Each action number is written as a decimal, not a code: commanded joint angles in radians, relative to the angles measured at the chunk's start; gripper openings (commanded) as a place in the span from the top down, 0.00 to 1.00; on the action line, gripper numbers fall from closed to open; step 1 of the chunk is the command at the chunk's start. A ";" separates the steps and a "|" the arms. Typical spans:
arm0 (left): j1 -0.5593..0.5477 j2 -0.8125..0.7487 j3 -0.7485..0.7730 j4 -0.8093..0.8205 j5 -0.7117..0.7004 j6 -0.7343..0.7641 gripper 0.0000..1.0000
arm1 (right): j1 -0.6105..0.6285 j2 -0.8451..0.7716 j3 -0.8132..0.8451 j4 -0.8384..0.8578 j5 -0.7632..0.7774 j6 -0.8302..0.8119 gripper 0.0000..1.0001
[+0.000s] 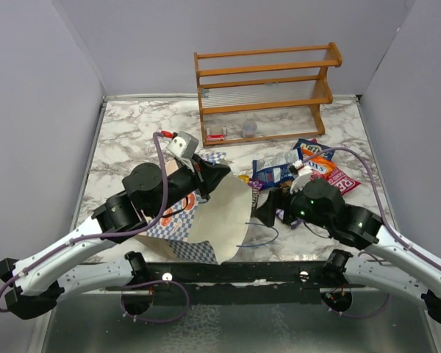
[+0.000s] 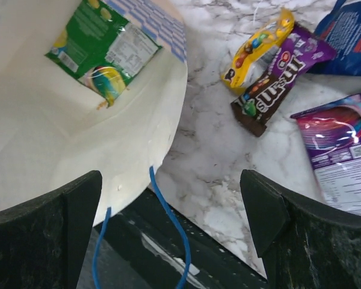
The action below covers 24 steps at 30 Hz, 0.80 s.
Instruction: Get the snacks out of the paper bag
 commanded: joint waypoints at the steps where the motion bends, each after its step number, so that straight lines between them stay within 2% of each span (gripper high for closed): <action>1: -0.003 -0.092 -0.003 -0.043 -0.098 0.035 1.00 | -0.001 -0.067 -0.093 -0.067 -0.101 0.151 0.00; 4: -0.003 -0.129 -0.011 -0.037 -0.099 0.028 1.00 | -0.001 -0.069 -0.195 0.057 -0.219 0.190 0.01; 7: -0.003 -0.130 0.009 -0.051 -0.099 0.023 1.00 | -0.002 -0.044 -0.230 0.165 -0.305 0.218 0.06; 11: -0.003 -0.152 0.026 -0.081 -0.150 0.030 1.00 | -0.001 0.011 -0.191 0.299 -0.416 0.170 0.30; 12: -0.003 -0.159 0.025 -0.078 -0.172 0.033 1.00 | -0.001 0.030 -0.192 0.361 -0.482 0.149 0.35; 13: -0.003 -0.163 0.027 -0.076 -0.198 0.037 1.00 | -0.001 0.051 -0.193 0.435 -0.585 0.133 0.44; 15: -0.003 -0.167 0.036 -0.067 -0.229 0.051 1.00 | 0.002 0.093 -0.187 0.547 -0.696 0.112 0.61; 18: -0.003 -0.169 0.051 -0.055 -0.283 0.067 1.00 | 0.010 0.146 -0.119 0.565 -0.726 0.068 0.75; 21: -0.003 -0.173 0.052 -0.029 -0.347 0.074 1.00 | 0.016 0.167 -0.069 0.613 -0.755 0.067 0.75; 22: -0.003 -0.172 0.049 -0.022 -0.373 0.072 1.00 | 0.016 0.169 -0.055 0.627 -0.762 0.069 0.72; 24: -0.003 -0.172 0.047 -0.013 -0.405 0.069 1.00 | 0.016 0.160 -0.021 0.595 -0.748 0.053 0.58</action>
